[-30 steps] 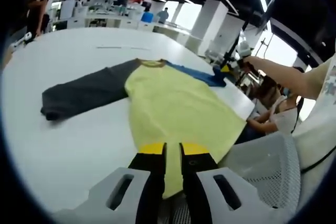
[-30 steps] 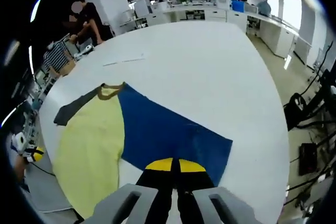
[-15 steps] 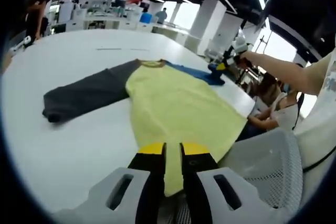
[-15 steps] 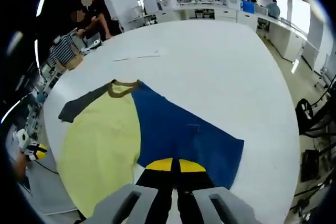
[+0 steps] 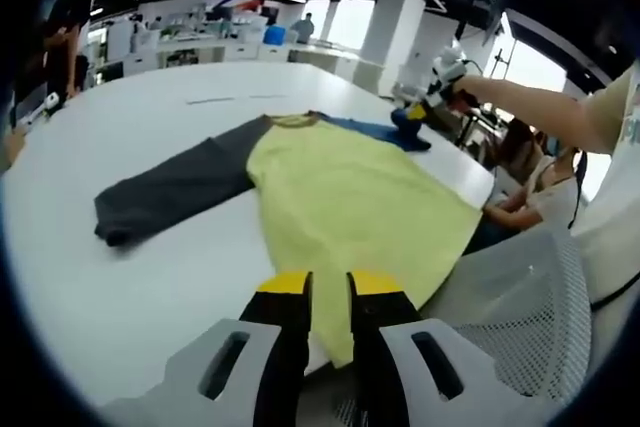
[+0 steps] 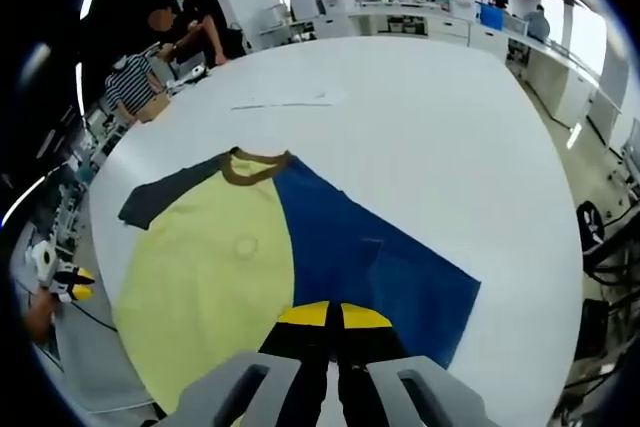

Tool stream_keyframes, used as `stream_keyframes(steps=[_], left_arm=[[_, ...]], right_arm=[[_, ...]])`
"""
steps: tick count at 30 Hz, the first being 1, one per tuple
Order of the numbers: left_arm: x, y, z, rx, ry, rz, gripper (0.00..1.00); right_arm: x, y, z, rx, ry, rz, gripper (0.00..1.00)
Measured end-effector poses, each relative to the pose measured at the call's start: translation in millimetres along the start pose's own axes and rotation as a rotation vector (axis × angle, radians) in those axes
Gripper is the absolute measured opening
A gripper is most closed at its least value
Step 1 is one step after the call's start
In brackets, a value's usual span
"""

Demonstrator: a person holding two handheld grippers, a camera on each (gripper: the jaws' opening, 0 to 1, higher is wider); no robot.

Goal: Fold the garment on the visible template until the final outline fits inside the template.

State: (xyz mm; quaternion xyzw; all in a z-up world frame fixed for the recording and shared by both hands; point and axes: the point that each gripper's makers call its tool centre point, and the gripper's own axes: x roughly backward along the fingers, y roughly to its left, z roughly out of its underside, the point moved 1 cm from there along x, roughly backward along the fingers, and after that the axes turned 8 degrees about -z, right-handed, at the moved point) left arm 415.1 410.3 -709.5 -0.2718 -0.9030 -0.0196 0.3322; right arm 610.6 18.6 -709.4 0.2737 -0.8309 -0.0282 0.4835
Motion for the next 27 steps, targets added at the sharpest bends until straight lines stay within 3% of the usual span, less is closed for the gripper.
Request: stream_keyframes(steps=[12,27], left_arm=[[-0.1,5.6,2.9,-0.018,0.007,-0.013,0.12],[-0.3,8.8,7.1,-0.013,0.007,-0.017,0.13]], right_arm=[[-12.0,12.1,-14.7,0.027,0.014,-0.026,0.00],[-35.7,45.8,-28.8,0.074,0.038,-0.080,0.00]])
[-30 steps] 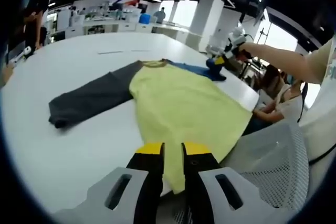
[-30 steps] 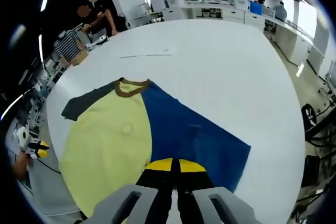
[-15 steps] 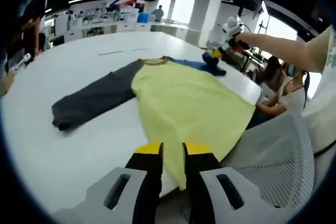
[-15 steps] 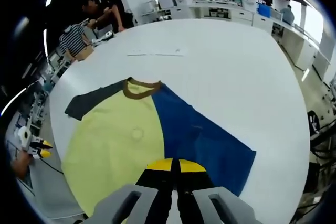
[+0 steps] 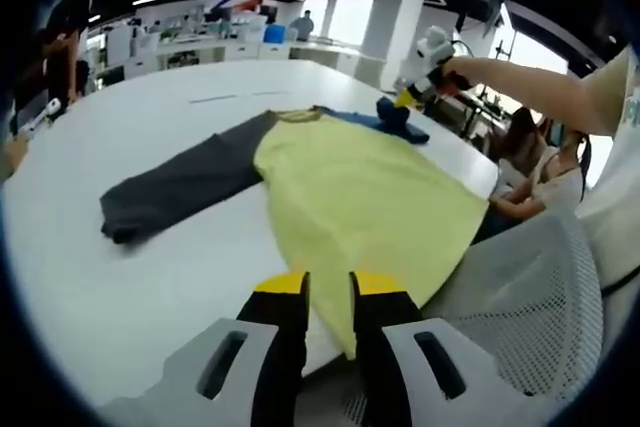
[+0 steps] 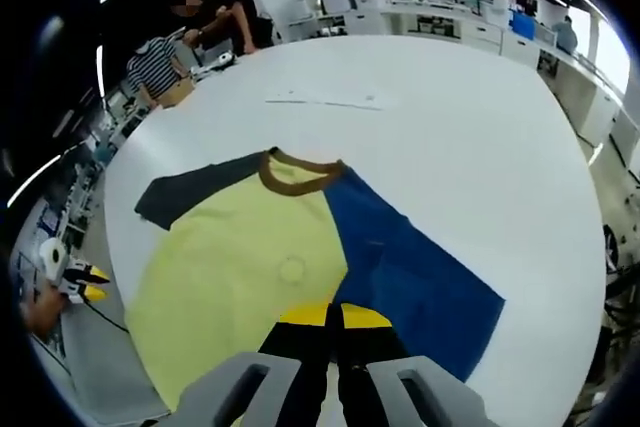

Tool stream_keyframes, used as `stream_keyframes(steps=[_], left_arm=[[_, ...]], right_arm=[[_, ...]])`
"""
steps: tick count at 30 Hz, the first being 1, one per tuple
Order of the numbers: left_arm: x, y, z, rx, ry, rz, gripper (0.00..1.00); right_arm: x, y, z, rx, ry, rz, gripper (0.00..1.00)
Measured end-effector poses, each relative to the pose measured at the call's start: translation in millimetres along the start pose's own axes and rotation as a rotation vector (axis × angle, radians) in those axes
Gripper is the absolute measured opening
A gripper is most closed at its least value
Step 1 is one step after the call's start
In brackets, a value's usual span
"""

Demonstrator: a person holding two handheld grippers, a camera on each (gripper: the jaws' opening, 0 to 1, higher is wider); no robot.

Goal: Fold the garment on the visible template until the final outline fits inside the template.

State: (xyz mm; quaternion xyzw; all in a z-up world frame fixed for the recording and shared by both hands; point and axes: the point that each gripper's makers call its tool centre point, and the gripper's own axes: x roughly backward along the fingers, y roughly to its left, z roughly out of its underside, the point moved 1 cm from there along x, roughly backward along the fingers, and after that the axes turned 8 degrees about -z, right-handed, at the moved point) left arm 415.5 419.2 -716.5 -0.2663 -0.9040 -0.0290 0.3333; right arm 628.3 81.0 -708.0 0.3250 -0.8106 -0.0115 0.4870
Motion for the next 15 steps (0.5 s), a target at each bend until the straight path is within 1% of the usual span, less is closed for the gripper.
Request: stream_keyframes(steps=[6,15], left_arm=[[0.8,-1.5,1.8,0.002,-0.002,0.003,0.13],[3.4,-0.3,3.7,0.015,-0.010,0.002,0.13]], right_arm=[[-9.2,15.1,-5.3,0.013,0.006,-0.021,0.00],[-31.0,36.1,-15.9,0.047,0.031,-0.056,0.00]])
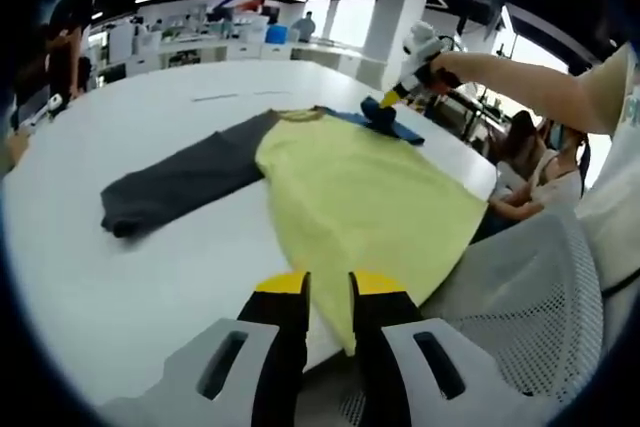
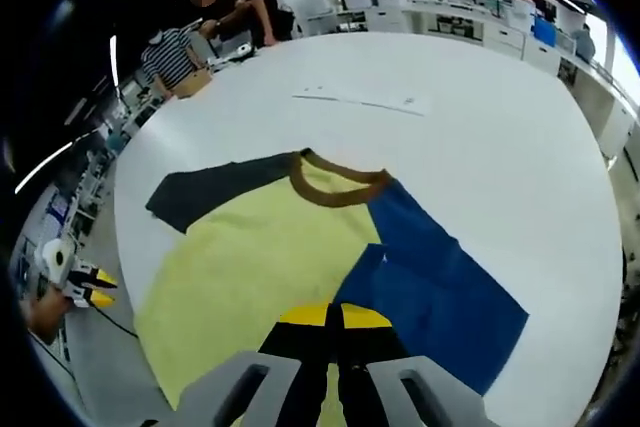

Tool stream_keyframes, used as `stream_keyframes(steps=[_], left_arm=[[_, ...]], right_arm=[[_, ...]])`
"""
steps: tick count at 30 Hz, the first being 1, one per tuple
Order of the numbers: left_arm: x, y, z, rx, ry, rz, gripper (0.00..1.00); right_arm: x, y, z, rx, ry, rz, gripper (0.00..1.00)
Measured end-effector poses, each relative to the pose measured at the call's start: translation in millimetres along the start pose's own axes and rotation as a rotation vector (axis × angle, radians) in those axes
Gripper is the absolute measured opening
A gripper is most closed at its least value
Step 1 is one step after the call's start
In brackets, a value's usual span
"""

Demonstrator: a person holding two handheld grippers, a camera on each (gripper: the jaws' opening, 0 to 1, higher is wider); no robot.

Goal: Fold the garment on the visible template until the final outline fits inside the template.

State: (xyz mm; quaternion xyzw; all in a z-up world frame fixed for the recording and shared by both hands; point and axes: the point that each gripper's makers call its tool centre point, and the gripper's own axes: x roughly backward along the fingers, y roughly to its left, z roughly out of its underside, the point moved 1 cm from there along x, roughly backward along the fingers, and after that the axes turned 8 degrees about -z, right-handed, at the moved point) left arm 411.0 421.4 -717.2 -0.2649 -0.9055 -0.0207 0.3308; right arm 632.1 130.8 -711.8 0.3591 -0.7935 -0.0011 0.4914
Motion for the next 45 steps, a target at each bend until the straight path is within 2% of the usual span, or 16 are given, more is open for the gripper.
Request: stream_keyframes(steps=[8,30,38,45], left_arm=[[0.7,-1.3,-0.7,0.018,-0.012,0.011,0.13],[-0.1,-1.3,-0.5,0.033,-0.019,0.022,0.12],[-0.2,-1.7,-0.2,0.039,-0.018,0.021,0.12],[0.1,-1.1,-0.5,0.045,-0.021,0.019,0.12]], right_arm=[[-16.3,22.8,-8.1,0.023,0.013,-0.029,0.00],[-63.9,57.8,-36.8,0.070,0.046,-0.097,0.00],[-75.4,73.3,-39.7,0.087,0.059,-0.117,0.00],[-85.8,77.4,-41.7,0.091,0.070,-0.130,0.00]])
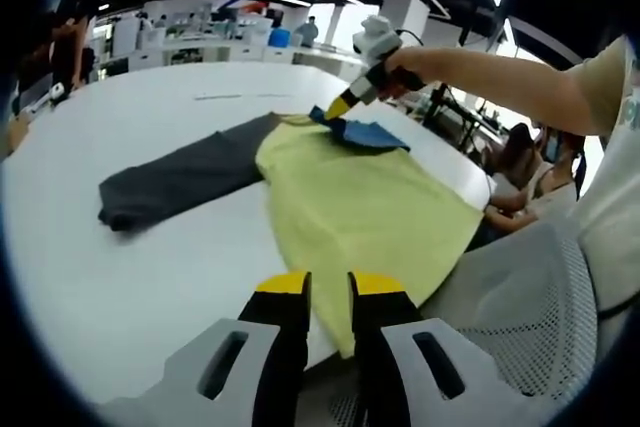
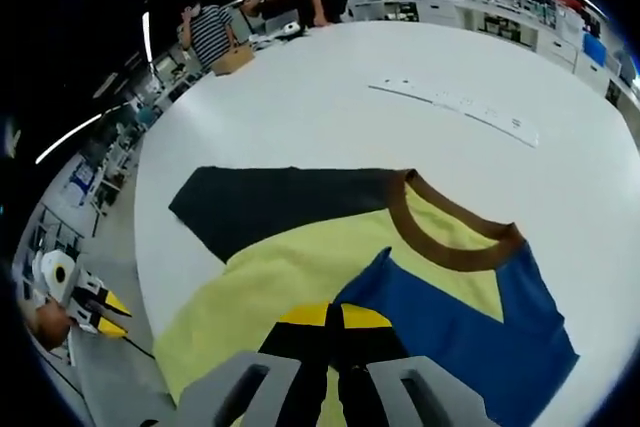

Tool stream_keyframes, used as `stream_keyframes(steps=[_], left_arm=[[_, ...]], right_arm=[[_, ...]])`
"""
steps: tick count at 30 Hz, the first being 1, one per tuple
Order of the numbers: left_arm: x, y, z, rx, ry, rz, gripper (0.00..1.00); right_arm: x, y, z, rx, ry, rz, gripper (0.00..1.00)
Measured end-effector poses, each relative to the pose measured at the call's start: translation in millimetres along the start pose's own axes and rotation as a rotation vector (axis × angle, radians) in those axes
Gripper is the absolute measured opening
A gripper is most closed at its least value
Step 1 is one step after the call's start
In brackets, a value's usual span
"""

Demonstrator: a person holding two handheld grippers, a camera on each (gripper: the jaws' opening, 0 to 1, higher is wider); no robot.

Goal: Fold the garment on the visible template until the final outline fits inside the template.

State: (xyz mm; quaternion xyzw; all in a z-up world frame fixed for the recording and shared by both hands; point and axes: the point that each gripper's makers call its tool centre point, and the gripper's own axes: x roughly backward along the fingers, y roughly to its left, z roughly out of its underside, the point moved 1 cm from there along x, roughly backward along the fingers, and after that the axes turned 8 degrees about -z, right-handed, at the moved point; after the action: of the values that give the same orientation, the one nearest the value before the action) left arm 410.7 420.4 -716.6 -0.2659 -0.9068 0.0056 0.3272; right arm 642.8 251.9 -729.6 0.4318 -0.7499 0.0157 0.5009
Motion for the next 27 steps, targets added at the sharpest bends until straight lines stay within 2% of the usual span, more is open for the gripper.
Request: stream_keyframes(steps=[27], left_arm=[[1.4,4.6,0.7,0.020,-0.003,-0.018,0.12]], right_arm=[[-46.6,32.0,-23.0,-0.001,-0.007,-0.069,0.00]])
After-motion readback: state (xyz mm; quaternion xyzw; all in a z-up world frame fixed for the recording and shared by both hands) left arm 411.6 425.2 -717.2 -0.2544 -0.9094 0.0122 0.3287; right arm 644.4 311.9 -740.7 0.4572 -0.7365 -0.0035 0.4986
